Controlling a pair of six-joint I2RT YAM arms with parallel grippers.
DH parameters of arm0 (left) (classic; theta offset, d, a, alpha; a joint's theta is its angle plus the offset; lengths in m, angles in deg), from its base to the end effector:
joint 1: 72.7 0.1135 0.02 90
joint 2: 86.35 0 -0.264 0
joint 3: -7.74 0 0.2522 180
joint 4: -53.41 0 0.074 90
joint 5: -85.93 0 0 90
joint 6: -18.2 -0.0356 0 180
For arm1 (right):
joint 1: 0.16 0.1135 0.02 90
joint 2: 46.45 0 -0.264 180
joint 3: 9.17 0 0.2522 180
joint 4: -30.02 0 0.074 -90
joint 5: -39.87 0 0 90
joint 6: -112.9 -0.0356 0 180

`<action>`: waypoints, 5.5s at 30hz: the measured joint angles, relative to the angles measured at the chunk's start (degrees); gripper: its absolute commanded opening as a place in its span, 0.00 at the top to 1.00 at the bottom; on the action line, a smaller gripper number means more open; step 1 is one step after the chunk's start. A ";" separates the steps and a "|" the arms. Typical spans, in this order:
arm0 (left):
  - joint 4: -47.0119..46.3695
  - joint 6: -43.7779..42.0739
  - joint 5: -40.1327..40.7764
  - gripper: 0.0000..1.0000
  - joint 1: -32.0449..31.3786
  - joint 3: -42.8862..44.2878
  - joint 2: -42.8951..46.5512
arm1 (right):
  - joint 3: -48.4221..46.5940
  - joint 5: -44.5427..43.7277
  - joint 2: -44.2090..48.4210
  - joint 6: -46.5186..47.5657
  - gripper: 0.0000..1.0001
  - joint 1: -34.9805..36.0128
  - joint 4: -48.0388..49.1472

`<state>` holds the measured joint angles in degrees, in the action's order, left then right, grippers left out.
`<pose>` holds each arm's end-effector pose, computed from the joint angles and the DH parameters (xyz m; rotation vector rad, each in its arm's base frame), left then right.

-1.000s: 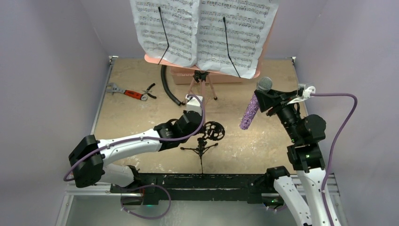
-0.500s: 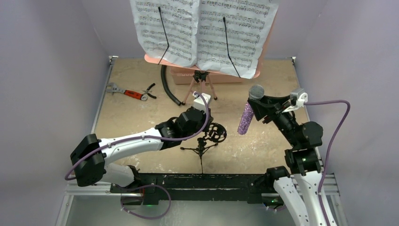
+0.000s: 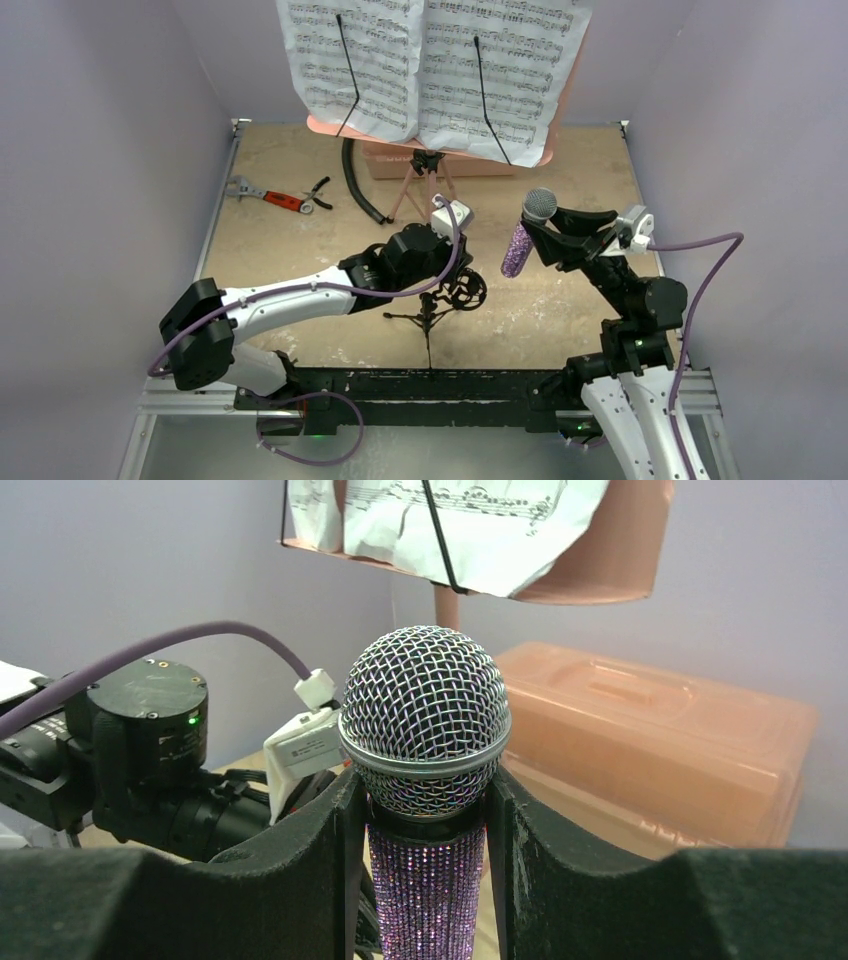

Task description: Set up the instrument practice props

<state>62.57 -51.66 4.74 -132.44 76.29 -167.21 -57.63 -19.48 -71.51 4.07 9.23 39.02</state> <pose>0.1690 -0.2789 0.2804 0.5840 1.9348 -0.7635 0.0963 0.0343 0.3815 -0.4148 1.0385 0.7098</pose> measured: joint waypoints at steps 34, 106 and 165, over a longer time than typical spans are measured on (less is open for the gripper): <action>-19.93 -19.26 -22.08 0.23 -0.39 10.49 -1.44 | -3.02 8.11 -7.15 -5.07 1.00 0.04 16.44; -4.37 -20.81 -18.93 1.00 -2.27 11.15 -0.35 | -15.76 0.07 -10.08 2.95 0.02 0.31 9.66; 0.79 -14.93 -12.39 1.00 -3.28 9.03 -0.35 | -15.41 0.11 -11.30 1.70 0.02 0.31 9.49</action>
<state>63.36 -66.59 -7.65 -135.72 85.32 -167.56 -73.04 -19.37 -82.81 5.77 9.53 48.51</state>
